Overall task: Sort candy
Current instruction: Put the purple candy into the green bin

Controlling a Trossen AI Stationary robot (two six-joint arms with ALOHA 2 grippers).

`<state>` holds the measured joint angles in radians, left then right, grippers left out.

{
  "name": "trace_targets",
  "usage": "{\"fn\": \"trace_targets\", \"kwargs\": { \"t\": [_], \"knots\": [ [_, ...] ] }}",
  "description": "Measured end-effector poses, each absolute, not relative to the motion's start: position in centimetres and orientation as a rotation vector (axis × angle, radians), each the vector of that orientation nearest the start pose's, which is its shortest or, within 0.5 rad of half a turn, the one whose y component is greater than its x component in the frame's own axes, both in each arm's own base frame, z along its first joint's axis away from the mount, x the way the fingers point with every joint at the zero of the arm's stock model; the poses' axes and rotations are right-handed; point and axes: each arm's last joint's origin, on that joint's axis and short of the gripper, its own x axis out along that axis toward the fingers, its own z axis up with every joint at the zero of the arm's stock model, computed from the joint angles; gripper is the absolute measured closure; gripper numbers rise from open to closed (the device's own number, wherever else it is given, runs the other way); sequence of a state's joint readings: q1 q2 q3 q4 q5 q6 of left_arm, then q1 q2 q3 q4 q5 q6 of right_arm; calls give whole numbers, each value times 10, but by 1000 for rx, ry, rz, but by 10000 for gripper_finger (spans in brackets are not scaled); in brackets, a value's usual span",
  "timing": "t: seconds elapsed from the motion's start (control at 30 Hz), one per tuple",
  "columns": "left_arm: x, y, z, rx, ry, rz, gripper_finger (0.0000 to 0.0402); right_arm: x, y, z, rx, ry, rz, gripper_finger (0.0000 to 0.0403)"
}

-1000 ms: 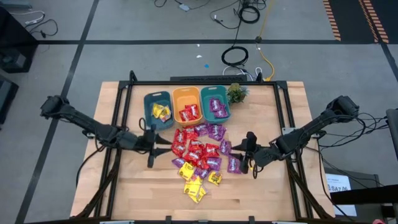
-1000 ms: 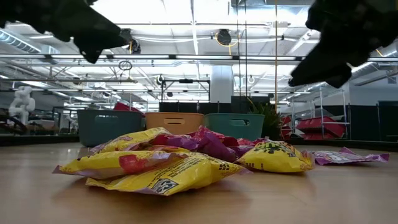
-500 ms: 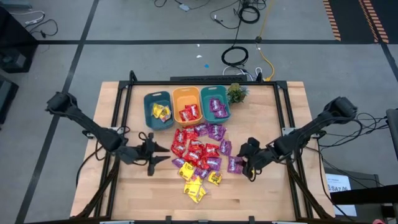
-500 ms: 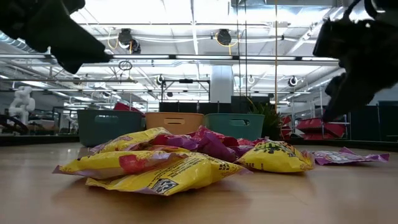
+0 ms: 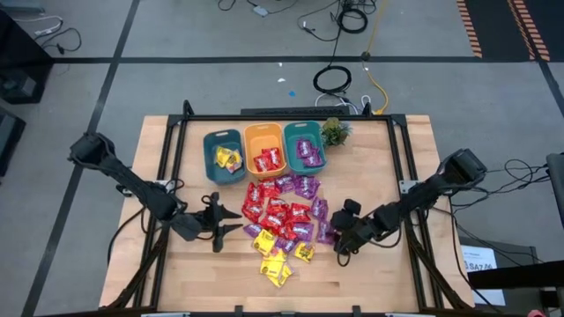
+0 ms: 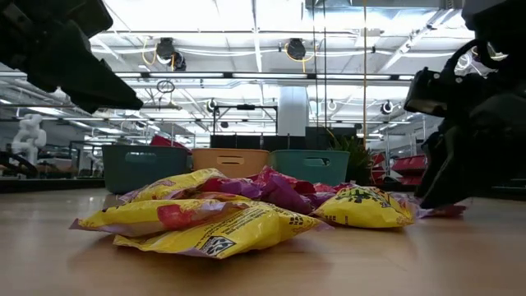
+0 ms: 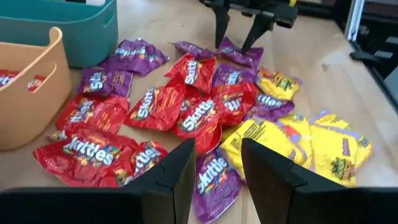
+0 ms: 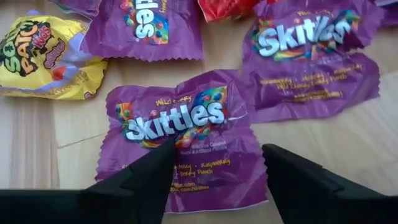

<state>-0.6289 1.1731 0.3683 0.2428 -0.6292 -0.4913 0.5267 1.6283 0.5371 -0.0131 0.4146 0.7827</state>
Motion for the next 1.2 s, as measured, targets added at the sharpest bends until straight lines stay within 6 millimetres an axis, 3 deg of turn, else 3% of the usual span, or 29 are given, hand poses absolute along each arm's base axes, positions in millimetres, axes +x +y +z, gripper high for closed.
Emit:
{"fn": "trace_targets", "kwargs": {
  "t": [0.13, 0.3, 0.43, 0.67, 0.77, 0.93, 1.2],
  "knots": [
    [178, -109, 163, -151, 441, 110, 262, 214, 116, 93, 188, 939, -261, 232],
    [178, -109, 163, -151, 441, 109, 262, 210, 116, 107, 238, 940, -198, 373],
    [178, -109, 163, -152, 442, 108, 262, 207, 115, 125, 275, 934, -143, 382],
    [178, -109, 163, -131, 443, 102, 262, 237, 100, 189, 225, 772, -283, 394],
    [178, -109, 163, -97, 444, 94, 262, 256, 84, 219, 180, 686, -324, 394],
    [178, -109, 163, -99, 444, 95, 262, 279, 38, 247, 161, 603, -483, 393],
    [179, -109, 163, -99, 444, 94, 262, 285, -48, 245, 173, 610, -720, 393]
  ]
}}
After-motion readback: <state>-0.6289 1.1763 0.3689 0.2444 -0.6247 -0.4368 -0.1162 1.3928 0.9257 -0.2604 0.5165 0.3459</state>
